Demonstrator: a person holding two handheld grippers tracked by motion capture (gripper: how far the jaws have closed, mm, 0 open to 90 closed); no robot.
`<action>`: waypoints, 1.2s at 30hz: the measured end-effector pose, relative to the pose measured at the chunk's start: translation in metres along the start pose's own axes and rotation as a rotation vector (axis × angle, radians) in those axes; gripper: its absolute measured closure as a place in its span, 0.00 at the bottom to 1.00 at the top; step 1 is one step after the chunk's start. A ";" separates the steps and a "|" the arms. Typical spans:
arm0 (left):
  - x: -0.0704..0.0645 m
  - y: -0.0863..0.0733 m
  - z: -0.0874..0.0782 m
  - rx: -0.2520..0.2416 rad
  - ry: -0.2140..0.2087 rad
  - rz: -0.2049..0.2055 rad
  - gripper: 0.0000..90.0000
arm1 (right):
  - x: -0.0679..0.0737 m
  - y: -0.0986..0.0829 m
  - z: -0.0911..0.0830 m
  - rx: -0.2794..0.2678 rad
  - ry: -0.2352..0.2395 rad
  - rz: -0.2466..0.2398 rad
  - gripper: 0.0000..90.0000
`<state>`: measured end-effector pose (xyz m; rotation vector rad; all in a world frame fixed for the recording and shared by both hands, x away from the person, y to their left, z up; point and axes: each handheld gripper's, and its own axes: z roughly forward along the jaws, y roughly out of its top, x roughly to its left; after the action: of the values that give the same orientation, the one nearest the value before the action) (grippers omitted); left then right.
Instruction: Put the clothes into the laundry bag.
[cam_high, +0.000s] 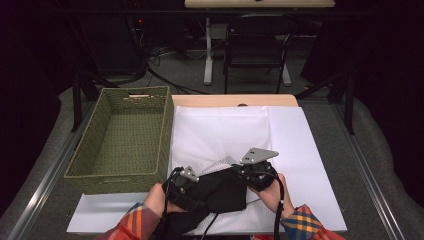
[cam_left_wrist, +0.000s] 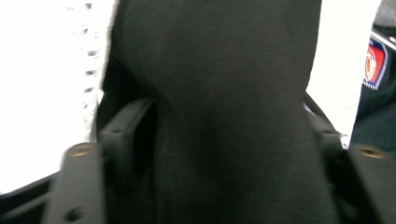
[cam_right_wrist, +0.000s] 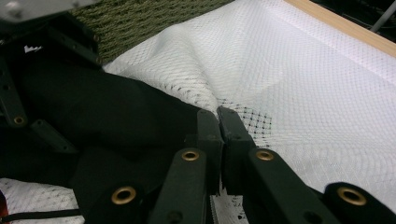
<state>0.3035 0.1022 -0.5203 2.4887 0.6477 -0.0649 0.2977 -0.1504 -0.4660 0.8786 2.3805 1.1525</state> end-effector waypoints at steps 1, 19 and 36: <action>-0.001 -0.001 0.000 -0.002 0.004 0.013 0.40 | 0.000 0.000 0.000 0.000 0.000 0.000 0.98; -0.009 0.003 -0.025 -0.086 -0.002 -0.079 0.70 | 0.001 0.007 -0.010 -0.054 -0.014 0.010 0.98; -0.017 0.027 -0.005 -0.121 0.119 -0.182 0.68 | 0.005 0.007 -0.011 -0.065 -0.015 0.004 0.98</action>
<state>0.3006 0.0784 -0.4991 2.3257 0.9007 0.0530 0.2906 -0.1502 -0.4543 0.8684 2.3163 1.2134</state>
